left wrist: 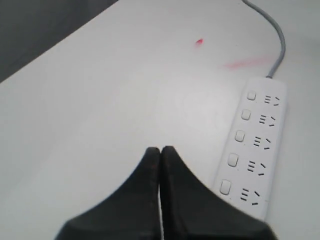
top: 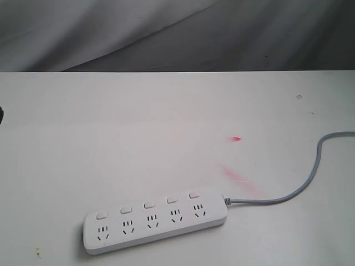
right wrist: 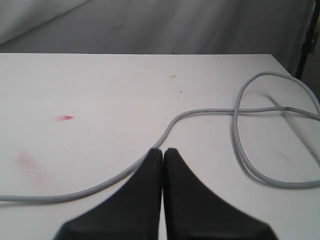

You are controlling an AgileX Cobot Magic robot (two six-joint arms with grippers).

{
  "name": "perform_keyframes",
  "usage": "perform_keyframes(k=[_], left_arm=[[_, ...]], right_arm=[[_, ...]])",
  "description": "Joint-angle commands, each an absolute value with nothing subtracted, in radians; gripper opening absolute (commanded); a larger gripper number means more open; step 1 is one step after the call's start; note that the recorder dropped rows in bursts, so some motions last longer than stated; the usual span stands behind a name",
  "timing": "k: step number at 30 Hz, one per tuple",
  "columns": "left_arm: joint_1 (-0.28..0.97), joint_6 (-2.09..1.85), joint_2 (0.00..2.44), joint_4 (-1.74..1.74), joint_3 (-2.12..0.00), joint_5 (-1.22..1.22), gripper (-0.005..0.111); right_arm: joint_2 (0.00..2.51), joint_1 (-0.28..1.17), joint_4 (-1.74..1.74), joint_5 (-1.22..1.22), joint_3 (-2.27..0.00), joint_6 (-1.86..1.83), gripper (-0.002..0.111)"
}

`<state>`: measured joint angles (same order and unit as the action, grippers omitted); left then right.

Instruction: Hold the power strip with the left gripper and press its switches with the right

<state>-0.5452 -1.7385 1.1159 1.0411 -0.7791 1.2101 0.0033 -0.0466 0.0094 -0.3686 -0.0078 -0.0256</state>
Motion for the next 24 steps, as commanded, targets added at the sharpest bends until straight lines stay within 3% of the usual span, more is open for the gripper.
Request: perform_keyframes(k=[1,11,16,21,24], left_arm=[[-0.548,-1.727,1.116,1.013,-0.733,1.221,0.001],[-0.548,-1.737,1.116,0.991,-0.705,1.221,0.001],[-0.547,-2.094,1.119,0.944,-0.651,1.221,0.001],[-0.547,-2.094,1.147,0.871,-0.620,1.221,0.001],[-0.547,-2.094,1.199,0.833,-0.596,1.221,0.011]], right_arm=[[0.000,-0.049,0.000,-0.365,-0.008,-0.025,0.000],[0.000,-0.049,0.000,-0.365,-0.008,-0.025,0.000],[0.000,-0.049,0.000,-0.365,-0.008,-0.025,0.000],[0.000,-0.049,0.000,-0.365,-0.008,-0.025,0.000],[0.000,-0.049,0.000,-0.365,-0.008,-0.025,0.000]])
